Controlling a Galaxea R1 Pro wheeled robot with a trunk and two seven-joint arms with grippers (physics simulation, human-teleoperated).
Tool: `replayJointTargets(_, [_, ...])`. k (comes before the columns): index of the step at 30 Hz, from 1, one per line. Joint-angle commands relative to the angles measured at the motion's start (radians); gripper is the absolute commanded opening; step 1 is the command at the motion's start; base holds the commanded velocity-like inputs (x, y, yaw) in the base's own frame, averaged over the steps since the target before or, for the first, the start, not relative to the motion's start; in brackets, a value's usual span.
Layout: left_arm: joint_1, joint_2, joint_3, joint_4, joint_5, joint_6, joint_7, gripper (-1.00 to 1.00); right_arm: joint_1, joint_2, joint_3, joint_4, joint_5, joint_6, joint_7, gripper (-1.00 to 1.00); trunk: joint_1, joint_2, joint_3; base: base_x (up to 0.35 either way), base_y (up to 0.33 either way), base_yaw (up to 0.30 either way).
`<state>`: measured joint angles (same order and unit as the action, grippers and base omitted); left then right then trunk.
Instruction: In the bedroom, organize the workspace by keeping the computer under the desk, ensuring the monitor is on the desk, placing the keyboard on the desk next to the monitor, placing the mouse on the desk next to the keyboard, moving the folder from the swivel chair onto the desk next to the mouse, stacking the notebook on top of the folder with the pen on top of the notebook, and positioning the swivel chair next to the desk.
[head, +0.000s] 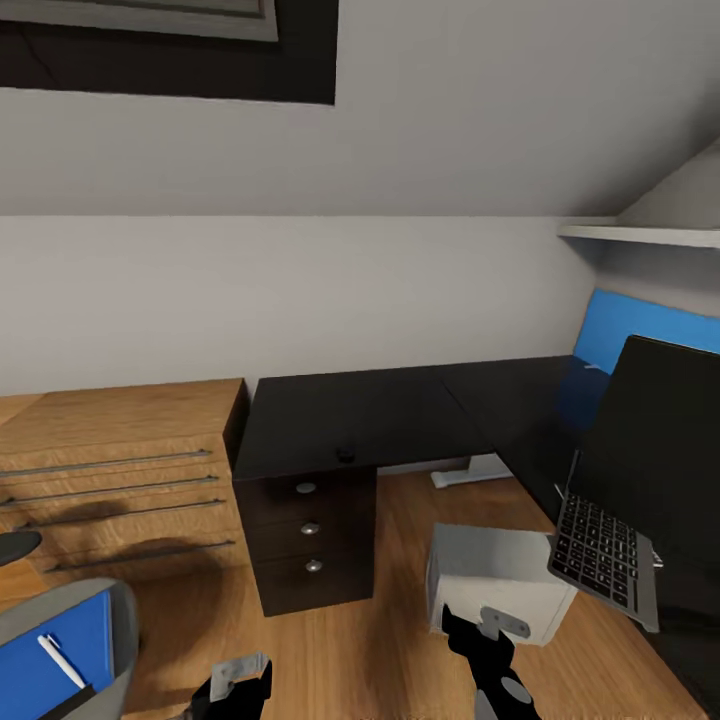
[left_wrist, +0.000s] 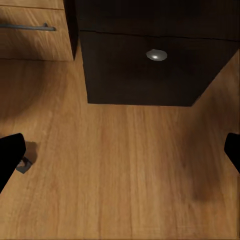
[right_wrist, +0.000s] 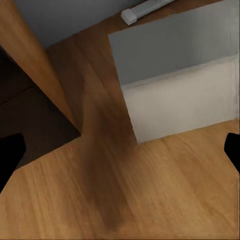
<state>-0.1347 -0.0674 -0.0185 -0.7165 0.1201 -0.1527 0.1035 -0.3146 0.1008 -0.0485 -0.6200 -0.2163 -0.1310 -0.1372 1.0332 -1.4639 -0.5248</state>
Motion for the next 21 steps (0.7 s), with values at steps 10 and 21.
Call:
replayJointTargets(10, [0.0, 0.001, -0.002, 0.006, 0.01, -0.016, 0.002, 1.0, 0.0, -0.001, -0.002, 0.01, -0.01, -0.028, 0.001, 1.0, 0.0, -0.001, -0.002, -0.247, 0.0, -0.099])
replayJointTargets(21, [0.0, 0.002, 0.0, 0.012, 0.011, -0.016, 0.002, 1.0, 0.0, -0.001, -0.002, 0.014, -0.01, -0.029, 0.001, 1.0, 0.0, -0.001, -0.002, -0.15, 0.0, -0.003])
